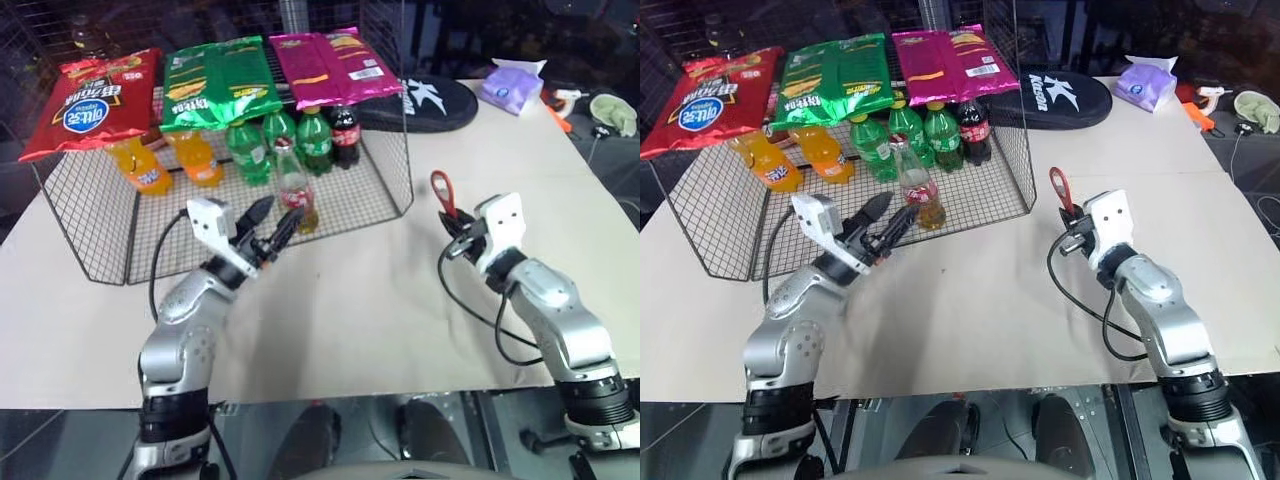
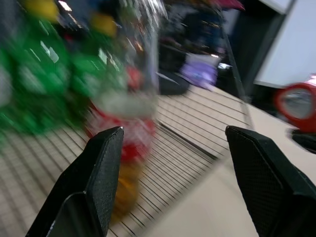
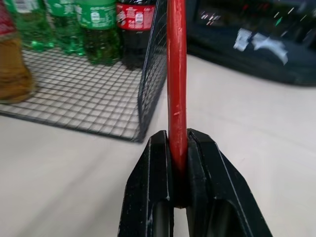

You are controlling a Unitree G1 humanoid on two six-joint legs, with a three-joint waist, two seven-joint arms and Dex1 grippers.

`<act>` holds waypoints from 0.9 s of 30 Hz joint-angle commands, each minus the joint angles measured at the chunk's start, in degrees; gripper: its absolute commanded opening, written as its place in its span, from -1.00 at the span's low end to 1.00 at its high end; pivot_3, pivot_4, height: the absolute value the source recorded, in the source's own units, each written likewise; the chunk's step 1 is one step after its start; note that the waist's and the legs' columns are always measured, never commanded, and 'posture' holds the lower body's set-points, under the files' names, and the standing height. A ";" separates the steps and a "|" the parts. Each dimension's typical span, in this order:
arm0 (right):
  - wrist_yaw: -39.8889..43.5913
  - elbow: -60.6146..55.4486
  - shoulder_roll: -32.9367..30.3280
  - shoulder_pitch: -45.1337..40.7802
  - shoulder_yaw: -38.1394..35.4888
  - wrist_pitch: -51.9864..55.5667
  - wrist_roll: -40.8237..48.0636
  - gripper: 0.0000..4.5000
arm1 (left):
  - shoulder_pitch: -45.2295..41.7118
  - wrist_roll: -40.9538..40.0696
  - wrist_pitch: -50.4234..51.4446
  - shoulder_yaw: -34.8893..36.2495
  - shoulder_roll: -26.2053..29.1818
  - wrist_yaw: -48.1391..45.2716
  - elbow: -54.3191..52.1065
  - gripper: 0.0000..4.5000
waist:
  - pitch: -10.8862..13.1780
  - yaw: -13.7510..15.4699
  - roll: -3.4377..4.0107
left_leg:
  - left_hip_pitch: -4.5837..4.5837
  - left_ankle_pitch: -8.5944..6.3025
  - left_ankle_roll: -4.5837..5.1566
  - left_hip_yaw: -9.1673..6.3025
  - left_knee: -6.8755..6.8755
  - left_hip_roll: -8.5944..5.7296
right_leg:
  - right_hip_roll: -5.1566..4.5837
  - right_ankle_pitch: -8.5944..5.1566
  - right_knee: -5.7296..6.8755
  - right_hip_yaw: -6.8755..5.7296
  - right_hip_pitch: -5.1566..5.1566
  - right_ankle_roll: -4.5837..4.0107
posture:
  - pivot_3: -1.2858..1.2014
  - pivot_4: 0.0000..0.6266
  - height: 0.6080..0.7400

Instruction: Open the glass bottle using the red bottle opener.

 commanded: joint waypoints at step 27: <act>2.79 -4.05 5.72 1.19 0.38 -4.33 -7.04 -1.00 | -18.45 13.64 -22.38 -4.37 -1.67 0.49 30.45 0.51 | 0.00 -0.16 -0.01 | -0.02 0.01 -0.01 -0.04 0.01 -0.07 | 0.01 0.00 0.05 -0.03 -0.07 0.00 | 0.03 -0.52 1.00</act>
